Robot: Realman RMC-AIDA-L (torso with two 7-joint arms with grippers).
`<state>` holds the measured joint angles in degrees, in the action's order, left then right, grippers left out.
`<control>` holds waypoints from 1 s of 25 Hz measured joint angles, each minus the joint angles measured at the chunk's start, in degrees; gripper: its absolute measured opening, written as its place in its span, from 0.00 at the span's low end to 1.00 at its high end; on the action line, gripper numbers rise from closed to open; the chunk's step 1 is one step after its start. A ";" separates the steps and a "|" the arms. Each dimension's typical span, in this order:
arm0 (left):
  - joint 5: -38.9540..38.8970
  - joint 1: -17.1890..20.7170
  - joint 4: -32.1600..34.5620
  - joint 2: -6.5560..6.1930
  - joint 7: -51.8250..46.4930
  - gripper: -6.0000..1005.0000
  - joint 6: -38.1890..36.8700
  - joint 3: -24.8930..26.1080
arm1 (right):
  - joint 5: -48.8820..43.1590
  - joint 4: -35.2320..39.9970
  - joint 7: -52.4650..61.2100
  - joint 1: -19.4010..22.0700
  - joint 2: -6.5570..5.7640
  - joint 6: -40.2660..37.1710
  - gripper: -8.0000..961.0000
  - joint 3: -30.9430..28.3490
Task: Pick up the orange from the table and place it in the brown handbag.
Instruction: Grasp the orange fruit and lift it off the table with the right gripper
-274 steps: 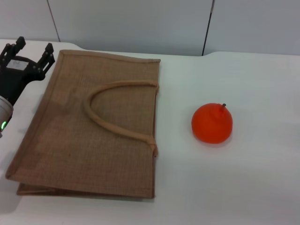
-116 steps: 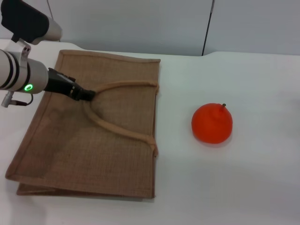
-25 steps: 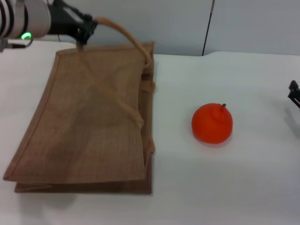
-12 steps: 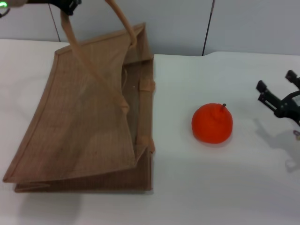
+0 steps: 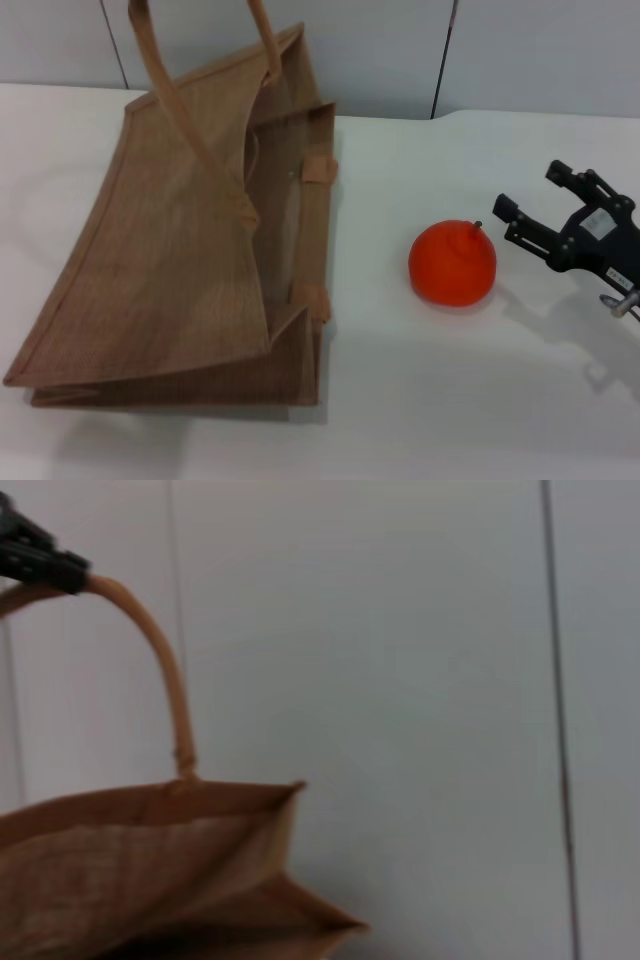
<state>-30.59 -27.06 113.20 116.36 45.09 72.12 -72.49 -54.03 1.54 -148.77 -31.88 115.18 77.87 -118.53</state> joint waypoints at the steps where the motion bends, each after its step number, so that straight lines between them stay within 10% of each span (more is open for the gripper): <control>1: 0.03 -0.23 0.03 0.00 0.03 0.13 0.26 0.00 | 0.00 -0.57 0.94 0.00 -0.05 0.10 0.93 1.00; 25: 0.29 -2.04 0.97 0.00 1.14 0.13 1.20 -0.02 | -0.12 -1.32 13.03 -3.14 -1.34 -3.78 0.94 14.94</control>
<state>-30.31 -29.11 114.17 116.36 46.23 73.32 -72.51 -54.16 0.22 -135.74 -35.02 113.84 74.09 -103.59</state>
